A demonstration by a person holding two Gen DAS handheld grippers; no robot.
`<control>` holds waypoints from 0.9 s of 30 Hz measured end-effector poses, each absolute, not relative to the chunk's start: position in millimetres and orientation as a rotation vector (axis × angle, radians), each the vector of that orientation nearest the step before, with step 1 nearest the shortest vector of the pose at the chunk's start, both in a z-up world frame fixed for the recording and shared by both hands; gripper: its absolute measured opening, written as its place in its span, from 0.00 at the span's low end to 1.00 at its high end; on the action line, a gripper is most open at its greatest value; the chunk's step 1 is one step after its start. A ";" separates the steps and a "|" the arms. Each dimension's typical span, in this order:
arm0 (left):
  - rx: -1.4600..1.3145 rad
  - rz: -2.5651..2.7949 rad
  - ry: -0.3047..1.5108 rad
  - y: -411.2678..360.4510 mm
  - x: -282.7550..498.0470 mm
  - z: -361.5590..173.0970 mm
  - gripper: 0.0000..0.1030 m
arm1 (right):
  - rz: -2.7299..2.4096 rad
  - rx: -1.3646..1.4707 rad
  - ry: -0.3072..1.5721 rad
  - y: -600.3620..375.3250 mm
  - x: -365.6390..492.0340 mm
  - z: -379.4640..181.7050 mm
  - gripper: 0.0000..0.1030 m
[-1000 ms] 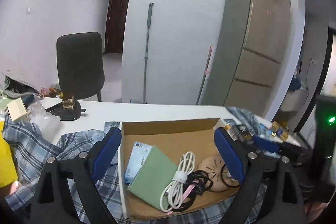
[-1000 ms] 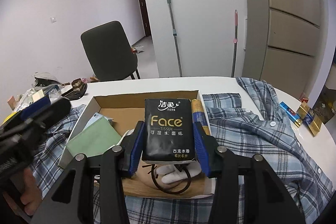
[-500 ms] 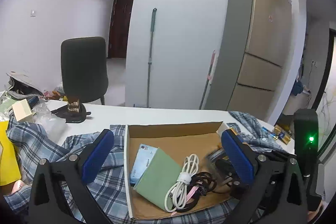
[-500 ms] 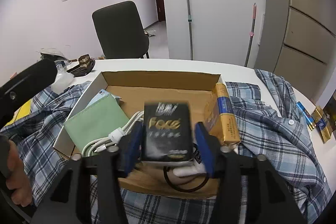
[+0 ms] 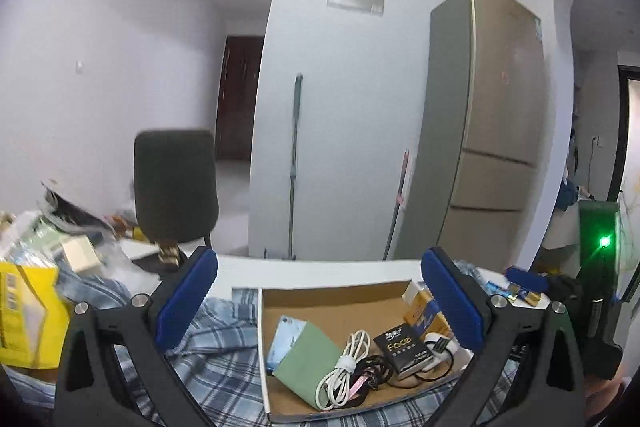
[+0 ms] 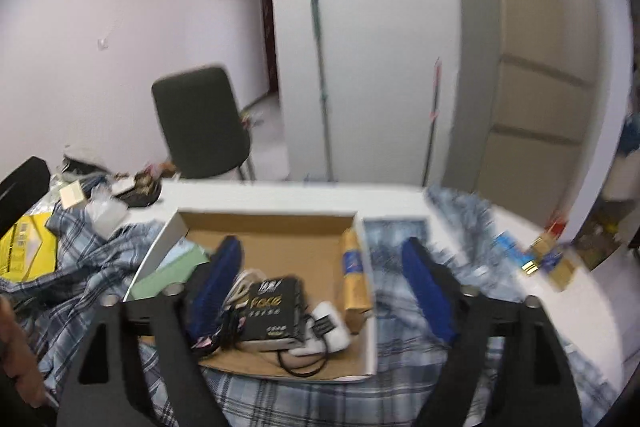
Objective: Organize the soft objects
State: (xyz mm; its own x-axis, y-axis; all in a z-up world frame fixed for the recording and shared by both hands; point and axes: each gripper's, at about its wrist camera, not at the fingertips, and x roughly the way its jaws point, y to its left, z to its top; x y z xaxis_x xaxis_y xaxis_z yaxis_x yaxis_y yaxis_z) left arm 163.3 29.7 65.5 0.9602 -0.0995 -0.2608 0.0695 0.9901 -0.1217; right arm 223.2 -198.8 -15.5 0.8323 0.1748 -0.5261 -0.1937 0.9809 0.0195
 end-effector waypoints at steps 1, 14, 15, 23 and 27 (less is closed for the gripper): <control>-0.106 -0.088 0.258 29.1 157.1 70.0 1.00 | 0.193 -0.040 0.524 -200.6 215.9 -8.8 0.89; 0.014 -0.109 0.085 17.1 61.9 93.6 1.00 | 0.200 -0.030 0.244 -228.7 111.4 50.4 1.00; 0.022 -0.109 0.077 15.8 53.7 90.5 1.00 | 0.195 -0.031 0.227 -231.0 103.8 50.2 1.00; 0.033 -0.101 0.091 13.2 27.3 62.2 1.00 | 0.215 -0.034 0.200 -244.4 73.9 37.7 1.00; 0.042 -0.091 0.084 11.3 24.8 46.9 1.00 | 0.234 -0.040 0.167 -248.3 63.6 23.3 1.00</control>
State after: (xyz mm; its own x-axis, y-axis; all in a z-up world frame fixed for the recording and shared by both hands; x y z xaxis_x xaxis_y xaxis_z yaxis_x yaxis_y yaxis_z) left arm 24.8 11.3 46.9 0.9924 -0.0886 -0.0852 0.0921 0.9950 0.0379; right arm 63.6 -248.3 23.3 0.9590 0.2273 -0.1692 -0.2340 0.9720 -0.0203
